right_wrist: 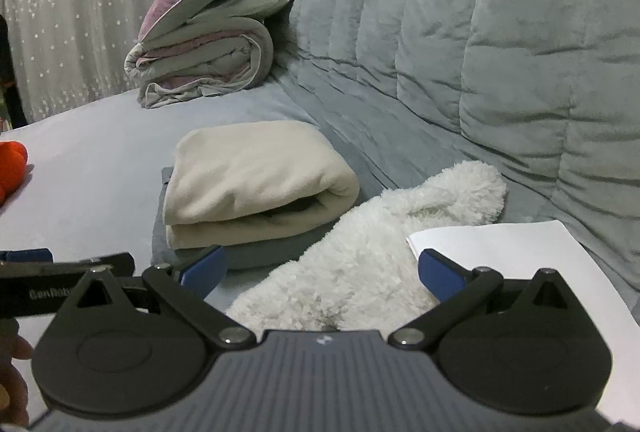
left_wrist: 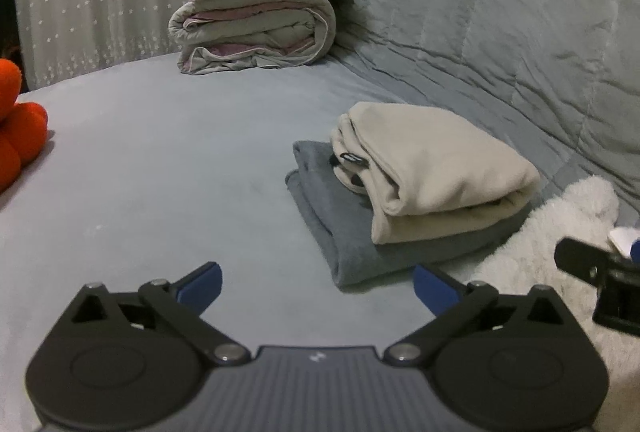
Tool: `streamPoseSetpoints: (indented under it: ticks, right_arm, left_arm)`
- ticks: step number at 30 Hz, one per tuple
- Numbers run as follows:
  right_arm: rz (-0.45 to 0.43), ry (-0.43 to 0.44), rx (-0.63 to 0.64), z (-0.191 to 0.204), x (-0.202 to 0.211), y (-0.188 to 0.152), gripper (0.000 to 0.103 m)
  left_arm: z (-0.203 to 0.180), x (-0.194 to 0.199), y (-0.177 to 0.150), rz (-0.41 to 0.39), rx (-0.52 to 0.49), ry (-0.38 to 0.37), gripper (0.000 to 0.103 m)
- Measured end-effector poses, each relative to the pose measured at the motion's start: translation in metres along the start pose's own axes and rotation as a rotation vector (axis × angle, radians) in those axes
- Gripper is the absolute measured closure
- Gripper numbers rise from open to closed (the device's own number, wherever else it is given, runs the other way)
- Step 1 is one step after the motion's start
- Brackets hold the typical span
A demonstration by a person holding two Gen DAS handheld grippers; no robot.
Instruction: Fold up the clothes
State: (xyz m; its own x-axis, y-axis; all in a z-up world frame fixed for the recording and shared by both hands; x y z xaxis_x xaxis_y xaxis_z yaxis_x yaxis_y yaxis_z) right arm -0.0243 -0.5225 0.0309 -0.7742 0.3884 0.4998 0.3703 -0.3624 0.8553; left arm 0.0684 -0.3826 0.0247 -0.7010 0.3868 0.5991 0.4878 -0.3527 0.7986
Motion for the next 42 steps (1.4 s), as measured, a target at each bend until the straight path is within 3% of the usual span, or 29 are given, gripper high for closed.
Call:
streamPoseSetpoints:
  ticks: [16,42]
  right_arm:
    - [-0.006,0.026,0.014,0.011,0.003,0.003,0.000]
    - [0.000,0.026,0.039,0.016,0.003,0.001,0.000]
  left_arm:
    - [0.007,0.004,-0.008,0.033,-0.008,0.019,0.001]
    - [-0.003,-0.002,-0.012,0.051,0.009,-0.026,0.001]
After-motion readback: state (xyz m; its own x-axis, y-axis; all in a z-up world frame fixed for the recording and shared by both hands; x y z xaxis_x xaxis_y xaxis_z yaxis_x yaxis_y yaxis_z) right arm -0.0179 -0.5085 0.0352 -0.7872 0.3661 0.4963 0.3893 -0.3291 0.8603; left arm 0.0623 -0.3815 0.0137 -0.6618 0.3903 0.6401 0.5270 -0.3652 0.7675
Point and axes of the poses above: each gripper's, at about its wrist camera, not at the fingertips, and x roughly against the way its jaws point, z to its left, y to its top, the point moved 10 cm from there along -x, roughly the way its jaws point, and after that the axes turned 6 degrees about -x, right-handed, at the moved point
